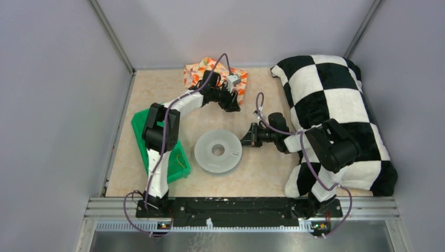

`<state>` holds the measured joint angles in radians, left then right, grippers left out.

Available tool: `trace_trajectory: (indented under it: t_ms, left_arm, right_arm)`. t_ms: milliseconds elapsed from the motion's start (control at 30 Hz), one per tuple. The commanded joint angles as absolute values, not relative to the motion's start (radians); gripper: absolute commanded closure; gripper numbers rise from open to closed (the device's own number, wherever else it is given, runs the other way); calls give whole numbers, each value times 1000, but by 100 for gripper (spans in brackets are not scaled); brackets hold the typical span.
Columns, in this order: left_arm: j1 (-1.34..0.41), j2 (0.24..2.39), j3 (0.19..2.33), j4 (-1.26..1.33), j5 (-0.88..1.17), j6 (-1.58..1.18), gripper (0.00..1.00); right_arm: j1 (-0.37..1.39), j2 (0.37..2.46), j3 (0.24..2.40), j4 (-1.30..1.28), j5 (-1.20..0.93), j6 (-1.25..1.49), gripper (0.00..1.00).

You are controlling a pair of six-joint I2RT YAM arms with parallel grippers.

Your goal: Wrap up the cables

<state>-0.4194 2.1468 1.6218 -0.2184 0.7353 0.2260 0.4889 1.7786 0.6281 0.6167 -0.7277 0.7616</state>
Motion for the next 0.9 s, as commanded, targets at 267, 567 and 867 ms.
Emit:
trace_trajectory:
  t_ms: [267,567,867]
  left_arm:
    - [-413,1726,1427,-101,544,69,42]
    - [-413,1444,1205,-145,382,-53,41]
    - [-413,1351,1165,-195,300,-34,39]
  right_arm:
    - [492,1854,646,724,-781,768,100]
    - [491,1856,678,611,-753,721,100]
    - [492,1827,674,532,-705,685,84]
